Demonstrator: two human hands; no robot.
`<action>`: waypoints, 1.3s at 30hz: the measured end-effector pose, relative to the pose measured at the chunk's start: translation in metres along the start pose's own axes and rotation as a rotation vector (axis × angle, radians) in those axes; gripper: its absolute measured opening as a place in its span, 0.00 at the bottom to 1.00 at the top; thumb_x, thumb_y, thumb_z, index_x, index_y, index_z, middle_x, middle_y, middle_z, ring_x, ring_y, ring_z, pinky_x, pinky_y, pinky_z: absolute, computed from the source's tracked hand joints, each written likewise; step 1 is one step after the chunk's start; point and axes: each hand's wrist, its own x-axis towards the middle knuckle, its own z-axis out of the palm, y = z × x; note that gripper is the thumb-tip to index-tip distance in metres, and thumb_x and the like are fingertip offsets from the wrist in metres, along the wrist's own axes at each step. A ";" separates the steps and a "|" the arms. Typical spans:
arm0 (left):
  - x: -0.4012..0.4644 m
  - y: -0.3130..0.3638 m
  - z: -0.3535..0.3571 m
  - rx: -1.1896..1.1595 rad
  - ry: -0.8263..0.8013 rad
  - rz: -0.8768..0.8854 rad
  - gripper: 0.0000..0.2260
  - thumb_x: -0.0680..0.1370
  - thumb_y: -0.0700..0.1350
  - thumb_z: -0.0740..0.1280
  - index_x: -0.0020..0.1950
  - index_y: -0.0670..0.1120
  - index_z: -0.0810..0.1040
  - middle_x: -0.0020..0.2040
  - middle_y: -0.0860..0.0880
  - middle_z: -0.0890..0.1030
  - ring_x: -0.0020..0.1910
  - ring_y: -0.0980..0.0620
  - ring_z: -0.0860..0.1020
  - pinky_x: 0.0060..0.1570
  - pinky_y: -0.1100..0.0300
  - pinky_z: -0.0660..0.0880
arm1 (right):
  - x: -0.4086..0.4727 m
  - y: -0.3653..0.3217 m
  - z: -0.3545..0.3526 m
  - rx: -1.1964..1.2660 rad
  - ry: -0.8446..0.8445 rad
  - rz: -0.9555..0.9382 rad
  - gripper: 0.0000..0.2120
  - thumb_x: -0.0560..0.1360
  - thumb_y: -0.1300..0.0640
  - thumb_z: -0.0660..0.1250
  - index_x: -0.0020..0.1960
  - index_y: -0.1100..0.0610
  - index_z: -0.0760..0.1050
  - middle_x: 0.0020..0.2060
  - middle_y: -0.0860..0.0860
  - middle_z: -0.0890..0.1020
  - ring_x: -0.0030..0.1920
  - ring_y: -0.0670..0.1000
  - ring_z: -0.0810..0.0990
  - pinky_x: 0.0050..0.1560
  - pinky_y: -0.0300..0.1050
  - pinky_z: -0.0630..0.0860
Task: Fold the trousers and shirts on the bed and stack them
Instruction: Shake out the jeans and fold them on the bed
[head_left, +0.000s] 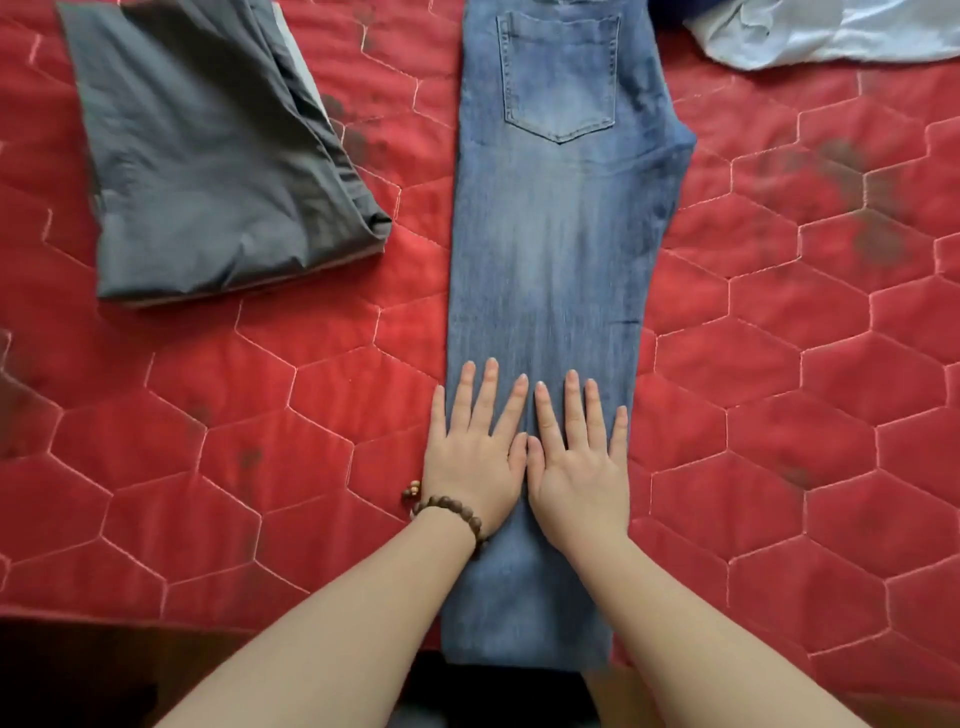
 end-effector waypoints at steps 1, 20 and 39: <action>-0.011 0.001 0.003 0.006 -0.005 0.009 0.26 0.80 0.56 0.44 0.77 0.54 0.41 0.78 0.46 0.39 0.76 0.45 0.35 0.74 0.43 0.38 | -0.013 0.000 0.004 -0.007 -0.006 -0.006 0.27 0.79 0.46 0.45 0.77 0.51 0.55 0.76 0.56 0.56 0.77 0.57 0.53 0.74 0.64 0.51; -0.187 0.006 0.032 -0.025 -0.073 0.025 0.29 0.78 0.55 0.59 0.78 0.52 0.56 0.78 0.40 0.53 0.76 0.39 0.54 0.71 0.40 0.58 | -0.192 0.013 0.024 0.115 -0.042 -0.135 0.29 0.75 0.56 0.67 0.74 0.56 0.64 0.74 0.58 0.62 0.75 0.60 0.59 0.71 0.62 0.61; -0.184 0.007 0.020 -0.268 -0.070 -0.091 0.32 0.78 0.51 0.62 0.78 0.44 0.52 0.78 0.40 0.49 0.77 0.43 0.50 0.75 0.49 0.50 | -0.169 0.015 0.002 0.243 -0.161 0.140 0.32 0.79 0.52 0.60 0.78 0.56 0.51 0.78 0.54 0.51 0.77 0.56 0.52 0.74 0.52 0.54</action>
